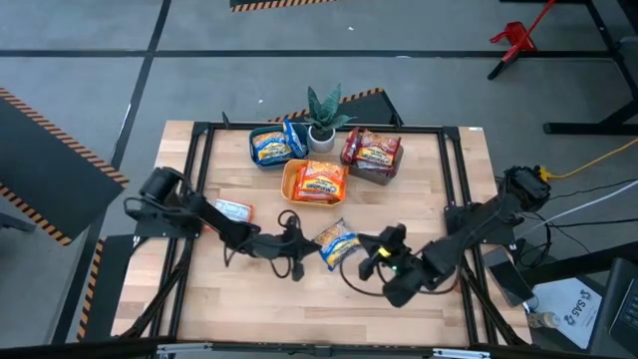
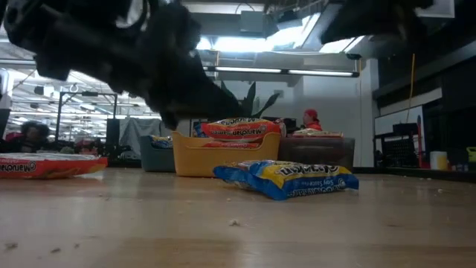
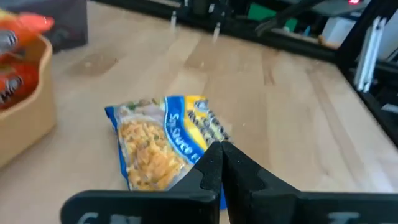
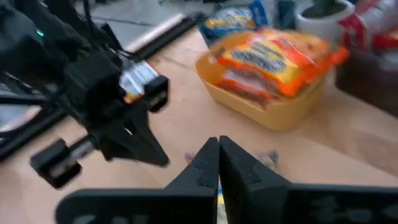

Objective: Sort Maruchan noodles
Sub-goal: Put the blue noodle pack into the blue bin

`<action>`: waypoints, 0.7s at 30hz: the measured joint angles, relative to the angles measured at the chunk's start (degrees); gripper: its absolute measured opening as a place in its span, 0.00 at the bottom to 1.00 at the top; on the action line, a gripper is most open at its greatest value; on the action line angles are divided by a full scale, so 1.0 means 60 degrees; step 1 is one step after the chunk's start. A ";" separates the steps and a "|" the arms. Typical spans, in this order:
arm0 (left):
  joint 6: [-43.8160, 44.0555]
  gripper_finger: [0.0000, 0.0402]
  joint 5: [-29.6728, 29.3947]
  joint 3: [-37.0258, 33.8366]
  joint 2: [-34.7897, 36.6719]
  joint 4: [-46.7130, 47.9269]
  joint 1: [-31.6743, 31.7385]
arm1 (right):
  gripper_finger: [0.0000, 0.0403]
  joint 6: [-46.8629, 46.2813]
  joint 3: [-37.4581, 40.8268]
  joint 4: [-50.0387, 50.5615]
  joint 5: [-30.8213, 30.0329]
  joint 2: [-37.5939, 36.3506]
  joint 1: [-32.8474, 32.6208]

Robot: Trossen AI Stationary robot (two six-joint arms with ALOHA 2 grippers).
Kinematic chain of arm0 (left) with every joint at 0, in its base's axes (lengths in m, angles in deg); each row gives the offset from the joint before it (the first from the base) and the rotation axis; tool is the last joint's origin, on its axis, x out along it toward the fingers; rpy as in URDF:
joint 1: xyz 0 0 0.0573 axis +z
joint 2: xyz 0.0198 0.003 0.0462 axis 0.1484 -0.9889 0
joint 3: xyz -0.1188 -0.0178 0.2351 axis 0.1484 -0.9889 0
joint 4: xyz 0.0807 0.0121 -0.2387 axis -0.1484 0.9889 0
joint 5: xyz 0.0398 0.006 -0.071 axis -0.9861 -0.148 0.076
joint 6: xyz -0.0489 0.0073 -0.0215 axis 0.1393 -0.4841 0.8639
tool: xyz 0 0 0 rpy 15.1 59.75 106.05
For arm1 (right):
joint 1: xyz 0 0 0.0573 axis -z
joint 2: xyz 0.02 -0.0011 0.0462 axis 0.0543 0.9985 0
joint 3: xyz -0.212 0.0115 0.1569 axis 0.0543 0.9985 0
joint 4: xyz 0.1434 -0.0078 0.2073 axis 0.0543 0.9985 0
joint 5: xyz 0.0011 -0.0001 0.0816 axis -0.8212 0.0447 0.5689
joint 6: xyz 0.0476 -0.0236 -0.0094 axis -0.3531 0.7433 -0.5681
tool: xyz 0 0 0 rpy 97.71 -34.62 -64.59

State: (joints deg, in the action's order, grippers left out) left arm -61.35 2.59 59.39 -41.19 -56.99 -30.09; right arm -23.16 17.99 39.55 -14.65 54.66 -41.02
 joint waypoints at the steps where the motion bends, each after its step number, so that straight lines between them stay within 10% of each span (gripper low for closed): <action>1: 0.0005 0.00 0.0002 0.0060 -0.0144 0.0007 0.0056 | 0.00 -0.0487 0.0014 0.0435 0.0037 0.0000 -0.0088; 14: 0.0895 0.00 0.0166 0.0819 -0.1394 0.0994 0.0435 | 0.02 -0.2038 0.0048 0.1794 0.0553 0.0064 -0.0224; 21: 0.1157 0.00 0.0095 0.0829 -0.1424 0.1462 0.0245 | 0.26 -0.2073 0.0869 0.0713 0.0868 0.0098 0.0029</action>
State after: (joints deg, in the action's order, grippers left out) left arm -54.41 3.16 64.36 -49.73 -48.22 -28.62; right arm -35.60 23.20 43.82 -9.44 55.25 -40.84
